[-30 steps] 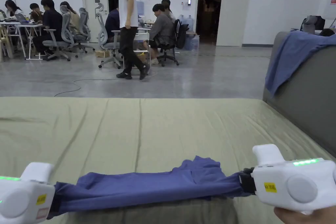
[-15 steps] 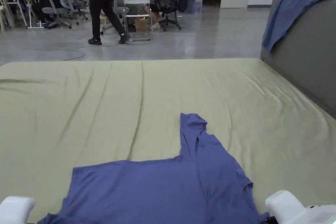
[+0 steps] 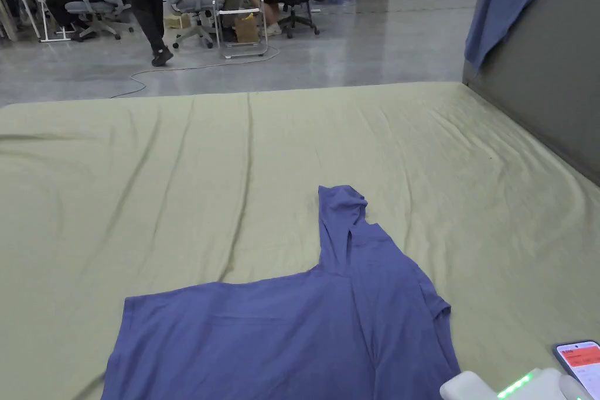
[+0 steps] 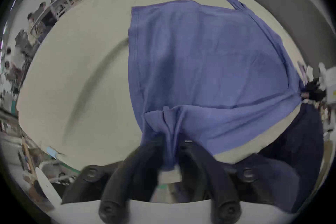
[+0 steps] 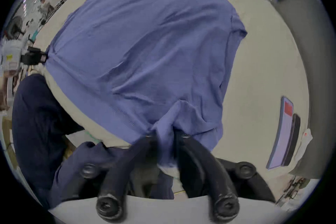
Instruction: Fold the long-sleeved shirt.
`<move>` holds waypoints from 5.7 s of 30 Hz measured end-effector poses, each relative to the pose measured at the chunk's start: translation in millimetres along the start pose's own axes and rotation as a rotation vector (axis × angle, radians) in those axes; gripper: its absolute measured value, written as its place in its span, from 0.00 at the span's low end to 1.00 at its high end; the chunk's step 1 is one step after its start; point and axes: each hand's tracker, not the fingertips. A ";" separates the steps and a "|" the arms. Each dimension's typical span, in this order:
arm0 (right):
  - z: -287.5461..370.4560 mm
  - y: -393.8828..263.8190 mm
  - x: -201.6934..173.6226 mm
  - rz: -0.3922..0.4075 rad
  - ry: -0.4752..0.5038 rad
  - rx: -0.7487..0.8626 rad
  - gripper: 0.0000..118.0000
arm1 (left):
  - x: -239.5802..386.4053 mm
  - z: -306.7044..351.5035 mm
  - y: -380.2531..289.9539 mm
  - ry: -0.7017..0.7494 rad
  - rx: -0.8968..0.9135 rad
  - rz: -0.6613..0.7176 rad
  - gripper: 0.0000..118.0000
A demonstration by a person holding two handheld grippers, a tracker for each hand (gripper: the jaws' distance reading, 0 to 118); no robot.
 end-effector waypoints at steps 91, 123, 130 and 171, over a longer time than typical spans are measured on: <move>54.7 53.5 -22.6 -0.323 0.176 0.377 0.00 | -24.0 -84.2 233.8 0.188 0.204 0.060 1.00; 72.7 131.0 80.0 -0.280 0.099 0.408 0.05 | -34.1 27.4 131.6 -0.175 0.446 0.006 0.01; 49.1 26.8 50.8 -0.028 0.047 0.256 0.05 | -37.8 36.4 43.2 -0.176 0.273 -0.047 0.01; 80.1 -15.0 -19.4 -0.424 0.629 0.379 0.00 | -41.2 -23.4 35.3 -0.591 0.119 0.512 1.00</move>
